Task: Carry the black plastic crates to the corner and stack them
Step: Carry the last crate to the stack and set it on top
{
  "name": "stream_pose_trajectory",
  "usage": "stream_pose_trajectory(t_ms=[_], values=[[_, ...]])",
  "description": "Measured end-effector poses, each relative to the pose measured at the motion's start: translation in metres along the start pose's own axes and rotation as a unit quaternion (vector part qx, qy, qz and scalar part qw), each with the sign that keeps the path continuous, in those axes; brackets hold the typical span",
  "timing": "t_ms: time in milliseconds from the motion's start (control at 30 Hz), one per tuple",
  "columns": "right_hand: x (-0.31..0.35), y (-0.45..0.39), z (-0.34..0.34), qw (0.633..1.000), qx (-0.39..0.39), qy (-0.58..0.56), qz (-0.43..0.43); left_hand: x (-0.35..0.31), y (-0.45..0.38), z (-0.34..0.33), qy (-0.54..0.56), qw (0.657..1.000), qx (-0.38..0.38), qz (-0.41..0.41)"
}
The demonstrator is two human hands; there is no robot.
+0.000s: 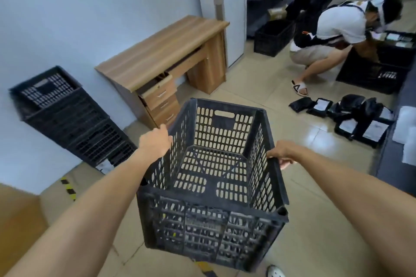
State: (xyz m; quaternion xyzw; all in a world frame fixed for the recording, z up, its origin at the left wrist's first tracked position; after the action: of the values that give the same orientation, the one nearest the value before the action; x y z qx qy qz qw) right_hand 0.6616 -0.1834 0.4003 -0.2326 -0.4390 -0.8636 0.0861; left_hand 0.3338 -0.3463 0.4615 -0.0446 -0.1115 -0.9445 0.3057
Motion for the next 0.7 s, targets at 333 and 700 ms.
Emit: stream_pose_trajectory(t_ms=[333,700], values=[[0.142,-0.048,-0.03,0.987,0.062,0.033,0.146,0.118,0.048,0.032,0.002,0.984,-0.043,0.173],[0.351,-0.058,-0.093,0.956,0.039,0.104,0.273,0.297,0.049,0.033,0.027,0.957,-0.02,0.288]])
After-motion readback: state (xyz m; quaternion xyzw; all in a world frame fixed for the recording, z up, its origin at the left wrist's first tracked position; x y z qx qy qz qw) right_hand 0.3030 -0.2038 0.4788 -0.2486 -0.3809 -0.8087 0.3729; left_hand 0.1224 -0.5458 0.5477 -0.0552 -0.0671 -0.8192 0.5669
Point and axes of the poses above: each hand's wrist, its own y-axis away from the middle knuckle, its own z-axis out of the back of the hand, x = y × z, the point moved 5 cm from there along -y, towards the middle knuckle, and after that the axes turned 4 degrees about x, right-handed, at the moved point
